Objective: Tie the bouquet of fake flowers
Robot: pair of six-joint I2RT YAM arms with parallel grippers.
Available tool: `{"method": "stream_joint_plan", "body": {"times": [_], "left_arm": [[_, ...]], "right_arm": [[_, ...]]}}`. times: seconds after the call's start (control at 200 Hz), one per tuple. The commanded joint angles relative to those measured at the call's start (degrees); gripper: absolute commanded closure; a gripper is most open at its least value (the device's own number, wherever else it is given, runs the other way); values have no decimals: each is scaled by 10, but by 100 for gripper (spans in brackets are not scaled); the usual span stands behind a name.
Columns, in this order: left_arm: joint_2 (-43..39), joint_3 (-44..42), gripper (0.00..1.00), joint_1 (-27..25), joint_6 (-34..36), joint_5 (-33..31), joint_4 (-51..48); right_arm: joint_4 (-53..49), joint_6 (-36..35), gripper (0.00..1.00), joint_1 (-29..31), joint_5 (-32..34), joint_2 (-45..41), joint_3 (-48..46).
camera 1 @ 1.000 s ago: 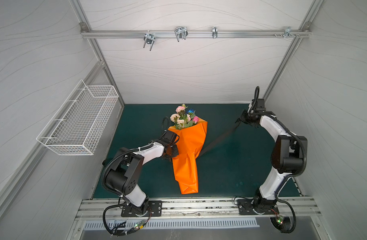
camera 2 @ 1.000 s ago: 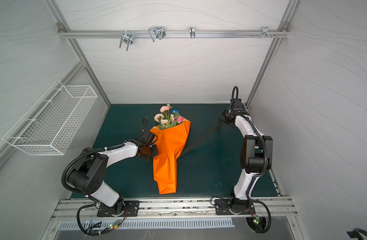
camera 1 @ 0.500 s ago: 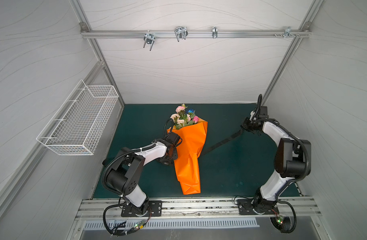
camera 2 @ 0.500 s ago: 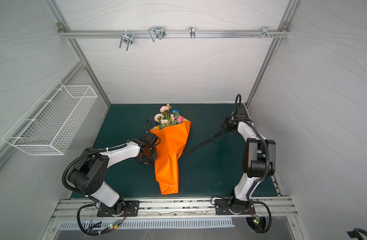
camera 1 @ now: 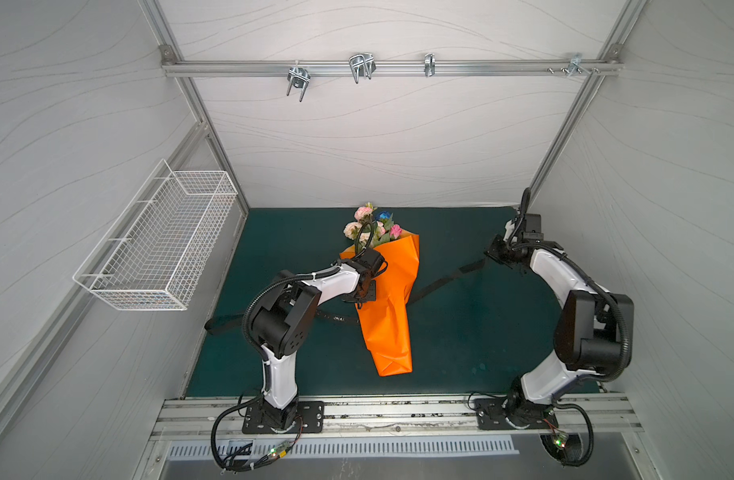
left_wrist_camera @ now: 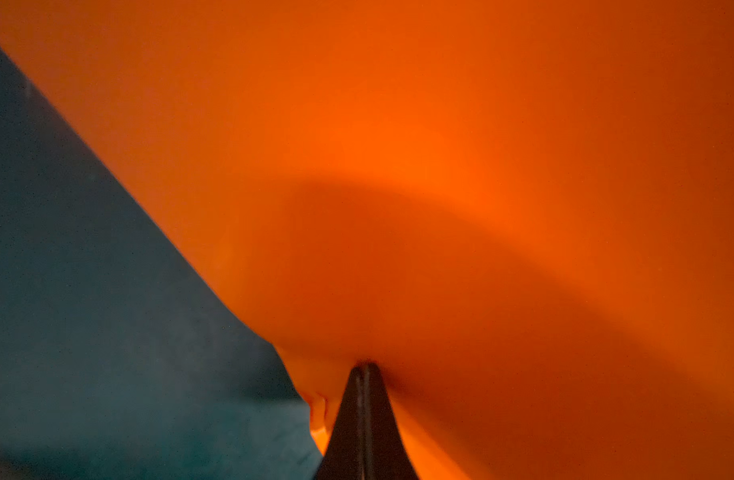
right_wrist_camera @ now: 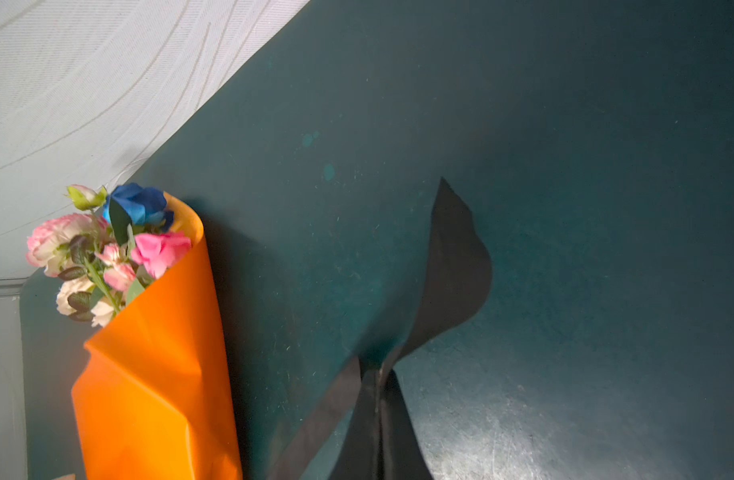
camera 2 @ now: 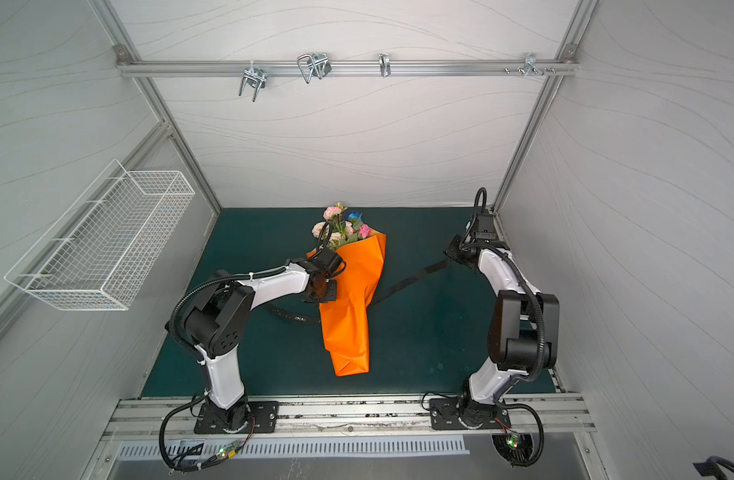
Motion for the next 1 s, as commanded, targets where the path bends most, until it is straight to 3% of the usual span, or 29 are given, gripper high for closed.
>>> {"method": "stream_joint_plan", "body": {"times": [0.0,0.155,0.275,0.505,0.69,0.78,0.995], "left_arm": [[76,4,97,-13,17,31,23],[104,36,100,-18,18,27,4],[69,11,100,-18,-2,21,10],[-59,1,51,-17,-21,-24,-41],[-190,-29,39,-9,-69,-77,-82],[-257,-87,36,27,-114,-86,-82],[-408,-271,34,186,-209,-49,-6]], "right_arm": [[6,-8,100,3,2,-19,-2],[5,-7,100,5,-5,-25,-10],[3,-17,100,10,-6,-29,-13],[3,-29,100,28,6,-39,-18],[0,-39,100,49,23,-52,-15],[-2,-43,100,58,32,-57,-12],[-1,-48,100,75,27,-53,-3]]}}
